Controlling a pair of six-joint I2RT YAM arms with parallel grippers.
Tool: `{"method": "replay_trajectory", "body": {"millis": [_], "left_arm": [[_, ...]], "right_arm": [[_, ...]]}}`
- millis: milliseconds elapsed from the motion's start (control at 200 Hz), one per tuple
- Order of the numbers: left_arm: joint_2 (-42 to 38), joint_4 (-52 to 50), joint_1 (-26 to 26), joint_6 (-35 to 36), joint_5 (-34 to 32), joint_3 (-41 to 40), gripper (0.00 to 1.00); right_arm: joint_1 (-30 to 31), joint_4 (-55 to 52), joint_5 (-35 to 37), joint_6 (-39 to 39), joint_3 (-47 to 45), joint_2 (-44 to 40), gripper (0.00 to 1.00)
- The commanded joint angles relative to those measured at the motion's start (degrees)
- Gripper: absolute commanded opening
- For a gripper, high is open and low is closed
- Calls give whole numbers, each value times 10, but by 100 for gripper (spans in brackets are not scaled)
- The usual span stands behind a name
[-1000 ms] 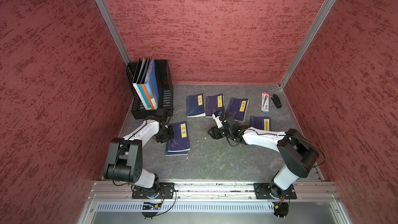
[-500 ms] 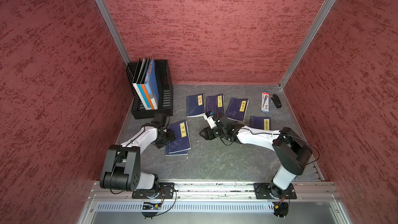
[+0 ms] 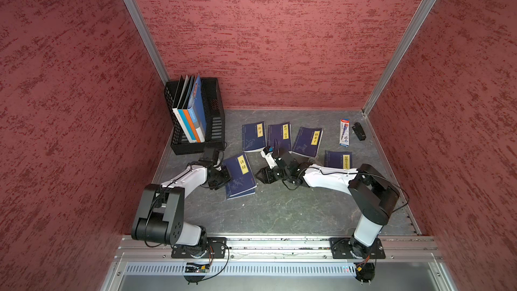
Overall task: Wipe the cover of the book
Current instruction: Move the book to the book.
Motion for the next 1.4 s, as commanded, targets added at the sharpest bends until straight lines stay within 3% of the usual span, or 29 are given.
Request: {"method": "replay_trajectory", "body": {"millis": [0, 200, 331, 656, 761, 867, 962, 1102, 1257, 1393], "left_arm": [[27, 26, -15, -3, 5, 10, 48], [65, 26, -45, 1, -1, 46, 47], [78, 23, -59, -4, -6, 60, 47], [48, -3, -64, -9, -32, 60, 54], [41, -6, -68, -8, -32, 60, 54], [42, -5, -69, -6, -33, 59, 54], [45, -2, -70, -5, -34, 58, 53], [51, 1, -72, -3, -33, 59, 52], [51, 1, -74, -2, -31, 60, 49], [45, -1, -75, -2, -31, 58, 46]], "right_arm": [[1, 5, 12, -2, 22, 22, 57], [0, -1, 16, -8, 57, 60, 53], [0, -12, 19, -6, 73, 80, 43], [1, -30, 16, -6, 58, 71, 29], [0, -41, 22, -6, 57, 69, 30], [1, -62, 62, 0, 57, 66, 48], [1, -75, 92, 0, 53, 58, 52], [1, -76, 92, -1, 46, 45, 50], [2, -63, 48, -6, 44, 48, 40], [8, -55, 14, -9, 43, 51, 37]]}}
